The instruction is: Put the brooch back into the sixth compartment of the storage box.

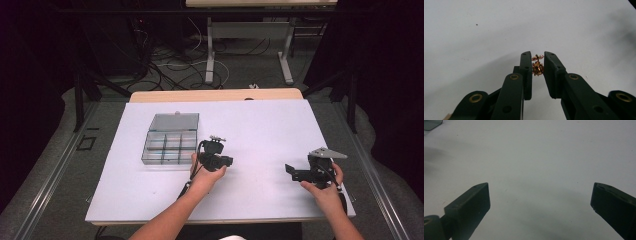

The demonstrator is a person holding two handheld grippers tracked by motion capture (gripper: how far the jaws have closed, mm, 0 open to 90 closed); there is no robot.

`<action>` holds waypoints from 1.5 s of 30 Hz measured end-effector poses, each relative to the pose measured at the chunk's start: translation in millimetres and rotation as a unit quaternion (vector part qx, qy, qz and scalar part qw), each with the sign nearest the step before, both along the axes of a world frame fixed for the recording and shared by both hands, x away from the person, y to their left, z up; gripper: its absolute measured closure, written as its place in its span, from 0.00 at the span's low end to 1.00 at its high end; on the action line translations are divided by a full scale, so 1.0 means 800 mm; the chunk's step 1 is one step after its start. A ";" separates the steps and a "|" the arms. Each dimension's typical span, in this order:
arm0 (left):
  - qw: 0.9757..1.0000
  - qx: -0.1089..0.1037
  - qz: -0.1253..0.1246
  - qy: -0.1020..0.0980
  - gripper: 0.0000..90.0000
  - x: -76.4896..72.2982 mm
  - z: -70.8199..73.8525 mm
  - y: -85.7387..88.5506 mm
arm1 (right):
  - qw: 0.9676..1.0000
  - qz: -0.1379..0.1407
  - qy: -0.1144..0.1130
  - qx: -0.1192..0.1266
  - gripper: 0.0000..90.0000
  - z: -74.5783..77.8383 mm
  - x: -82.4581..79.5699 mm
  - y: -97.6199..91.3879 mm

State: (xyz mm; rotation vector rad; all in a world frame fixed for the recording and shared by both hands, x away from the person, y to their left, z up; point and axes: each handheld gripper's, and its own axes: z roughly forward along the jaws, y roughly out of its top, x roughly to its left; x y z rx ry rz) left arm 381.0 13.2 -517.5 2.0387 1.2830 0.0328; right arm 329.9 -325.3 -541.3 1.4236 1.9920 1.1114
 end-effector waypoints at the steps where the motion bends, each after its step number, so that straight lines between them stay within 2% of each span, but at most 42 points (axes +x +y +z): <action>1: 1.000 0.000 0.001 0.000 0.87 0.001 0.002 0.003 | 1.000 0.000 0.000 0.000 0.02 0.000 0.000 0.000; 8: 1.000 -0.016 0.020 -0.003 0.87 0.004 0.009 0.020 | 1.000 0.001 0.000 0.001 0.03 0.000 0.000 0.001; 29: 0.997 -0.050 0.050 -0.010 0.87 0.011 0.030 0.065 | 1.000 0.001 0.000 0.001 0.03 -0.001 0.000 0.001; 45: 0.996 -0.056 0.068 -0.017 0.87 0.013 0.037 0.087 | 1.000 0.001 -0.001 0.000 0.03 -0.001 0.000 0.001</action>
